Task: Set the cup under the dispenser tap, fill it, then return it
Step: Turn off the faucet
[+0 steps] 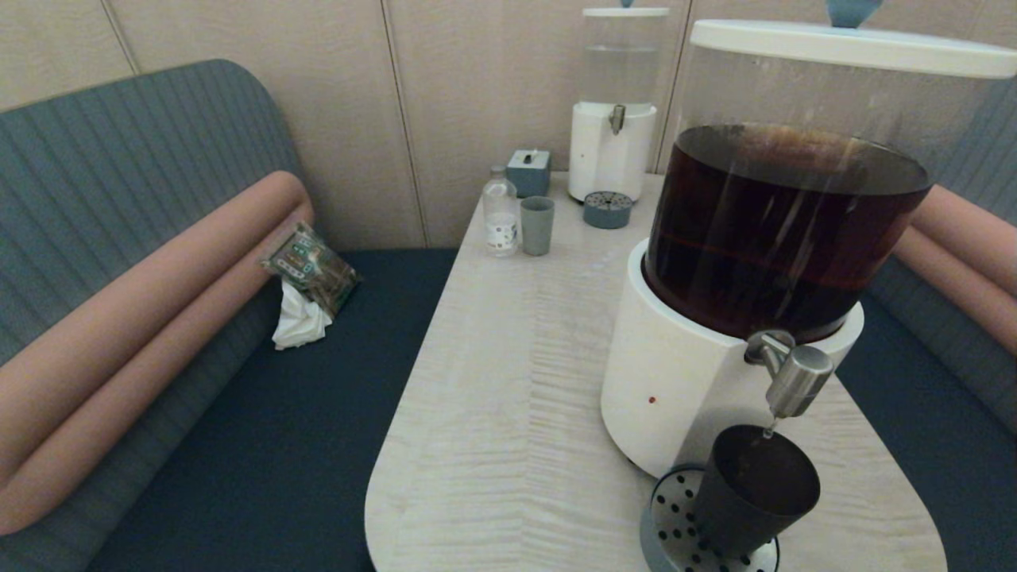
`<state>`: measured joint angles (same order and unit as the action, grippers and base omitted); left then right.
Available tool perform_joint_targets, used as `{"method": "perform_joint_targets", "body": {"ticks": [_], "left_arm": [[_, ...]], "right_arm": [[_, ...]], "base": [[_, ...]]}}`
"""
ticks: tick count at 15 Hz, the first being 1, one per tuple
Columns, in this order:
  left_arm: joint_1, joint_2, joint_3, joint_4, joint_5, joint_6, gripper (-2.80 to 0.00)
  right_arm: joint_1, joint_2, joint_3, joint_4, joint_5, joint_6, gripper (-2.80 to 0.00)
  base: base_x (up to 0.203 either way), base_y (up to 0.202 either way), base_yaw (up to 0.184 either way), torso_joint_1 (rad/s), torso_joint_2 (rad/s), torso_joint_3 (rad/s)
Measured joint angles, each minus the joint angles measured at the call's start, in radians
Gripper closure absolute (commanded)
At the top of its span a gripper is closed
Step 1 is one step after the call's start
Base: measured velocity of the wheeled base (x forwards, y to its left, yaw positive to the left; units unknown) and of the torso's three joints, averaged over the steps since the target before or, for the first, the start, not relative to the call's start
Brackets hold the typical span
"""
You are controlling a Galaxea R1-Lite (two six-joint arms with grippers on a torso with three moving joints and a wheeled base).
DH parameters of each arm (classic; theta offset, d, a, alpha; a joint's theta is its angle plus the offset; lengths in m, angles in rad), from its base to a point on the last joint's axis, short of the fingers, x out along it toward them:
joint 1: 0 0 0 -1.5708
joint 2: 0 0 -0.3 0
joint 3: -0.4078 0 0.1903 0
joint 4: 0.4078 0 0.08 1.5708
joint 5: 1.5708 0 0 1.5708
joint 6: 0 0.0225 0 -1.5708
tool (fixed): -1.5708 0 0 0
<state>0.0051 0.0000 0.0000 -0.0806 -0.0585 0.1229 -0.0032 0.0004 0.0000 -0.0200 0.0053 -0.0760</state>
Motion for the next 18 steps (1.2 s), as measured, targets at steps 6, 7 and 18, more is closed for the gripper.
{"method": "perform_joint_targets", "body": {"ticks": [6,7,18], "left_arm": [[0.0,0.0,0.0,0.002,0.002,-0.008,0.0],[0.0,0.0,0.0,0.002,0.001,-0.005,0.0],[0.0,0.218,-0.459,0.298,-0.137,-0.006,0.0]], "right_arm": [[0.0,0.0,0.0,0.0,0.0,0.0,0.0],[0.0,0.0,0.0,0.0,0.0,0.0,0.0],[0.0,0.0,0.0,0.0,0.0,0.0,0.0]], "base": [[0.0,0.0,0.0,0.0,0.0,0.0],[0.0,0.0,0.0,0.0,0.0,0.0],[0.0,0.0,0.0,0.0,0.0,0.0]]}}
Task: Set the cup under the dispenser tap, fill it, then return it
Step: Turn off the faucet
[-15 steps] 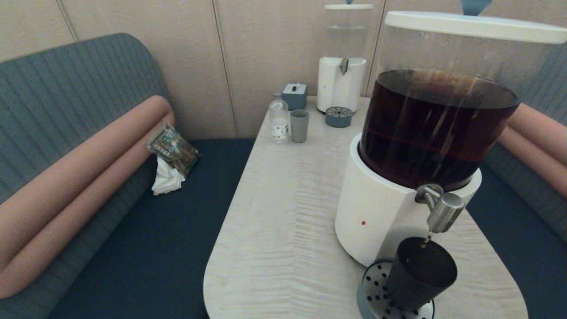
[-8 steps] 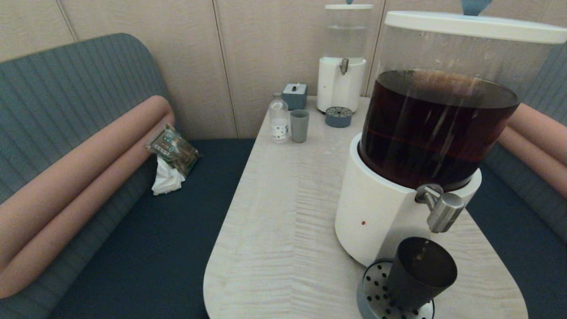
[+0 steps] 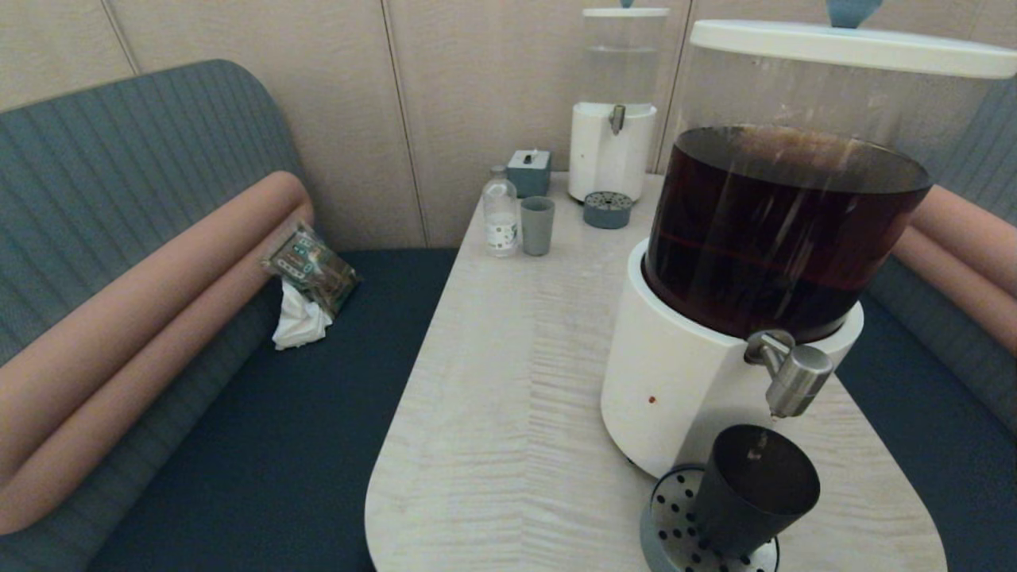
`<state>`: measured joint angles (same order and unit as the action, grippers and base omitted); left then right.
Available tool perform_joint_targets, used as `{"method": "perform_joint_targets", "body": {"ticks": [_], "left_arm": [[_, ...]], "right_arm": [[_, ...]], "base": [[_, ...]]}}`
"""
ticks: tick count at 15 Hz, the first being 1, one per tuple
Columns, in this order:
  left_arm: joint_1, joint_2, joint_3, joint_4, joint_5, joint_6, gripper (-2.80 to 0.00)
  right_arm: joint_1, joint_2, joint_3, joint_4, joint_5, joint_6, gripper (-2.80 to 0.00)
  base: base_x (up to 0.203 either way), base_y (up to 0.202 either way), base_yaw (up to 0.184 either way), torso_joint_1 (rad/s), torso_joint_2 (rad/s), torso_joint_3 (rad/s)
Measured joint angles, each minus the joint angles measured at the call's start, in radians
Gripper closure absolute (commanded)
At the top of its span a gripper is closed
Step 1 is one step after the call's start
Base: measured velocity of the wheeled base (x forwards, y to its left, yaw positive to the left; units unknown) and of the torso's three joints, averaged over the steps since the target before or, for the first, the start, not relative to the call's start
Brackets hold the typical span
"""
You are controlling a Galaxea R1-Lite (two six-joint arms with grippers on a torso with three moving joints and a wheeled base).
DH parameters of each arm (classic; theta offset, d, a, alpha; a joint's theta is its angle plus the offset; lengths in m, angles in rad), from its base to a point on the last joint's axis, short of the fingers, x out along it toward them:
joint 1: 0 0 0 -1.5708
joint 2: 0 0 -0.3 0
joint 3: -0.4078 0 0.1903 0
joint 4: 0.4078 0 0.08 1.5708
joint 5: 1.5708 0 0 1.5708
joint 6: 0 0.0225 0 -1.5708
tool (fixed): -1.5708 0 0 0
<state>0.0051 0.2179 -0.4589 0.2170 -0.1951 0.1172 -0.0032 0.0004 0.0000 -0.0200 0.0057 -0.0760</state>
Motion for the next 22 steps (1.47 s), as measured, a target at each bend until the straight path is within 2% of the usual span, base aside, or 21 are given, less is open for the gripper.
{"method": "perform_joint_targets", "body": {"ticks": [2,4,7,13,16,19,20,22], "left_arm": [[-0.001,0.134,-0.119,0.028,-0.086,0.006,0.0],[-0.001,0.273,-0.224,0.037,-0.175,0.044,0.0],[-0.003,0.425,-0.317,0.041,-0.265,0.083,0.0],[-0.007,0.63,-0.375,0.032,-0.357,0.087,0.0],[-0.037,0.725,-0.431,0.037,-0.364,0.09,0.0],[-0.185,0.8,-0.471,0.038,-0.335,0.097,0.0],[-0.246,0.83,-0.479,0.036,-0.306,0.1,0.0],[-0.321,0.902,-0.504,0.032,-0.254,0.101,0.0]], "right_arm": [[0.0,0.0,0.0,0.0,0.0,0.0,0.0],[0.0,0.0,0.0,0.0,0.0,0.0,0.0],[0.0,0.0,0.0,0.0,0.0,0.0,0.0],[0.0,0.0,0.0,0.0,0.0,0.0,0.0],[0.0,0.0,0.0,0.0,0.0,0.0,0.0],[0.0,0.0,0.0,0.0,0.0,0.0,0.0],[0.0,0.0,0.0,0.0,0.0,0.0,0.0],[0.0,0.0,0.0,0.0,0.0,0.0,0.0]], "base": [[0.0,0.0,0.0,0.0,0.0,0.0],[0.0,0.0,0.0,0.0,0.0,0.0],[0.0,0.0,0.0,0.0,0.0,0.0],[0.0,0.0,0.0,0.0,0.0,0.0],[0.0,0.0,0.0,0.0,0.0,0.0],[0.0,0.0,0.0,0.0,0.0,0.0],[0.0,0.0,0.0,0.0,0.0,0.0],[0.0,0.0,0.0,0.0,0.0,0.0]]}}
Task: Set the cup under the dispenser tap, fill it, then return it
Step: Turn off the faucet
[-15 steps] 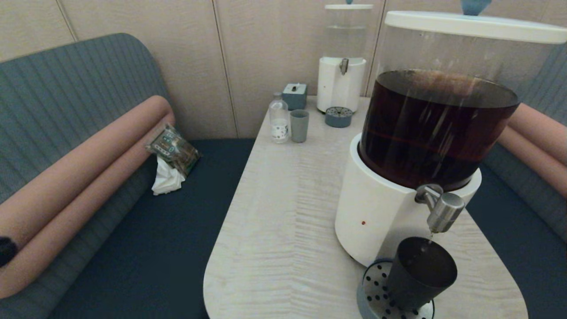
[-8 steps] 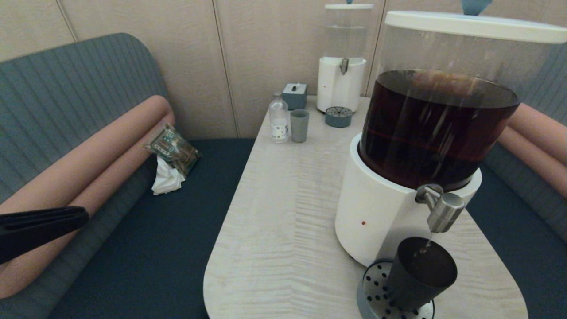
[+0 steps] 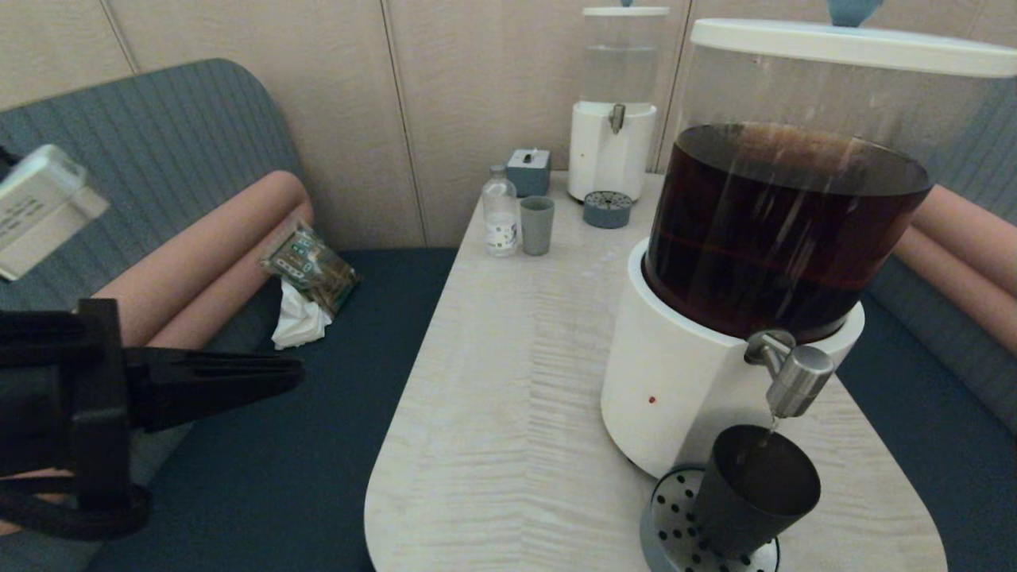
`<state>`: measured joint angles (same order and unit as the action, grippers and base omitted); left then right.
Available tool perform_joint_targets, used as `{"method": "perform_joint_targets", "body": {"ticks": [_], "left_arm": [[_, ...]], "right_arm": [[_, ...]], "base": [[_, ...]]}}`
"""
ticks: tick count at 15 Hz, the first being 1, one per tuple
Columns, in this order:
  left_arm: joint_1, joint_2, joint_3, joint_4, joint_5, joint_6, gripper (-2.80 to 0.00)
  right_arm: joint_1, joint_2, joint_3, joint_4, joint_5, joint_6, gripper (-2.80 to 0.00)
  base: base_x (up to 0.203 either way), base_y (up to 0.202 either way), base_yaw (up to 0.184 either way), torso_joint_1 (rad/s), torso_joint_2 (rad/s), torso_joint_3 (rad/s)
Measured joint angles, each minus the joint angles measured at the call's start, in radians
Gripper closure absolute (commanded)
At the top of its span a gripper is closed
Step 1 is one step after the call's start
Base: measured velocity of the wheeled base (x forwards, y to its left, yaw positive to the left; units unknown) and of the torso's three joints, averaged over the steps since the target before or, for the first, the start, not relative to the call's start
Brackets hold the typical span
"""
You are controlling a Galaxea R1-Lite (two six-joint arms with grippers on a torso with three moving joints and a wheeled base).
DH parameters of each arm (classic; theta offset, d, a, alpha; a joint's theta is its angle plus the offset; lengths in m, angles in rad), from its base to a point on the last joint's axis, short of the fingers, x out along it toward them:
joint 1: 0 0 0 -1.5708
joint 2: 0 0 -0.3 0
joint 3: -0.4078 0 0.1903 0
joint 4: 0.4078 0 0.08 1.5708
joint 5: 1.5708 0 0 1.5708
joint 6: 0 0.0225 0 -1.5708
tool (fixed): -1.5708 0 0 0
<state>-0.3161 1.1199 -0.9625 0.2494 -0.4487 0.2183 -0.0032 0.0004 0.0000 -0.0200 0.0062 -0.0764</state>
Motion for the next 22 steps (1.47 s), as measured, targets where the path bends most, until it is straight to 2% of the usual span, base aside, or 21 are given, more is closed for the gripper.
{"method": "perform_joint_targets", "body": {"ticks": [3,6,9,13,16,18,22], "left_arm": [[-0.05,0.13,-0.073,-0.008,0.032,0.001,0.0],[-0.134,0.242,-0.145,-0.077,0.08,0.002,0.0],[-0.239,0.332,-0.217,-0.107,0.168,0.008,0.0],[-0.454,0.487,-0.314,-0.206,0.348,0.015,0.0],[-0.573,0.584,-0.409,-0.225,0.466,0.016,0.0],[-0.616,0.624,-0.451,-0.226,0.522,0.015,0.0],[-0.652,0.65,-0.437,-0.214,0.538,0.014,0.0]], "right_arm": [[0.0,0.0,0.0,0.0,-0.001,0.0,0.0],[0.0,0.0,0.0,0.0,0.0,0.0,0.0],[0.0,0.0,0.0,0.0,0.0,0.0,0.0],[0.0,0.0,0.0,0.0,-0.001,0.0,0.0],[0.0,0.0,0.0,0.0,-0.001,0.0,0.0],[0.0,0.0,0.0,0.0,-0.001,0.0,0.0],[0.0,0.0,0.0,0.0,0.0,0.0,0.0]], "base": [[0.0,0.0,0.0,0.0,0.0,0.0],[0.0,0.0,0.0,0.0,0.0,0.0],[0.0,0.0,0.0,0.0,0.0,0.0],[0.0,0.0,0.0,0.0,0.0,0.0],[0.0,0.0,0.0,0.0,0.0,0.0],[0.0,0.0,0.0,0.0,0.0,0.0],[0.0,0.0,0.0,0.0,0.0,0.0]]}}
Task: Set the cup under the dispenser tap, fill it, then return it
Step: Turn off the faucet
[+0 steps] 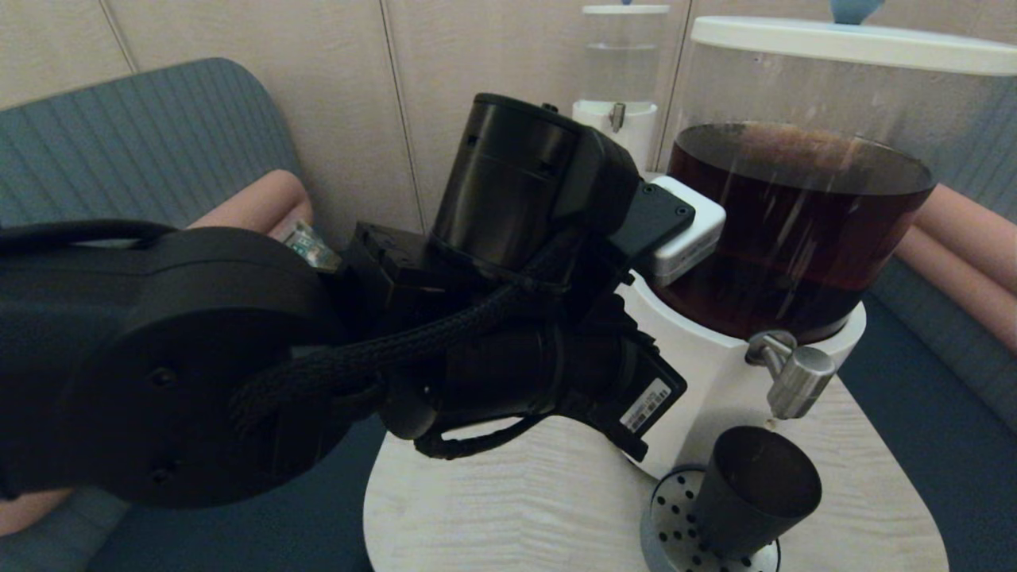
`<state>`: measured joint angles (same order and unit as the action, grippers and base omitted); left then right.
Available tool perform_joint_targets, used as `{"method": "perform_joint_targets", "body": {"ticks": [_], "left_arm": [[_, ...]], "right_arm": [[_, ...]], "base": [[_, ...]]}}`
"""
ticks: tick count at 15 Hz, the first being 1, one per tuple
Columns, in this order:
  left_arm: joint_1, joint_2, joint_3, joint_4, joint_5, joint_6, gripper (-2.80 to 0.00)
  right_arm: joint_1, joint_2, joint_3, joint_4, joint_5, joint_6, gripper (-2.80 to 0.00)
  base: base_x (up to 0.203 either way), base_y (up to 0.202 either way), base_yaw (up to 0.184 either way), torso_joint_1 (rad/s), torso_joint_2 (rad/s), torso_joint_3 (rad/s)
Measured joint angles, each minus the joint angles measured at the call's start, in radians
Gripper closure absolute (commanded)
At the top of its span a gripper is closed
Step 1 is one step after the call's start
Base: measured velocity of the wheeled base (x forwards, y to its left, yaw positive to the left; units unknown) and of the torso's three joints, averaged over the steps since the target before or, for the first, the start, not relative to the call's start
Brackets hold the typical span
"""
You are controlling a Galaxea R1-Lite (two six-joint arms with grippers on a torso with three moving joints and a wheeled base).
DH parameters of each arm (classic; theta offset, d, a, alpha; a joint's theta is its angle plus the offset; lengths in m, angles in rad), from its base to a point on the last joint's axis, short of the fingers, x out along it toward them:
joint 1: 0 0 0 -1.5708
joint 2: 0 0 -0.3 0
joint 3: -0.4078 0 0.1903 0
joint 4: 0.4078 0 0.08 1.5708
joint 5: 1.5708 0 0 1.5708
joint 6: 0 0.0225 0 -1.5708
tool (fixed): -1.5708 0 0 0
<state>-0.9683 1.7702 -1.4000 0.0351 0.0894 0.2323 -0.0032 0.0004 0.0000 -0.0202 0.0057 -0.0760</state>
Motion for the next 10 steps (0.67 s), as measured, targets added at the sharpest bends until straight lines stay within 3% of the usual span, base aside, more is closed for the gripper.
{"method": "perform_joint_targets", "body": {"ticks": [10], "left_arm": [[-0.06,0.064,-0.082,0.004,0.003,0.01,0.0]], "right_arm": [[0.0,0.0,0.0,0.001,0.0,0.0,0.0]], "base": [[0.0,0.0,0.0,0.0,0.0,0.0]]}}
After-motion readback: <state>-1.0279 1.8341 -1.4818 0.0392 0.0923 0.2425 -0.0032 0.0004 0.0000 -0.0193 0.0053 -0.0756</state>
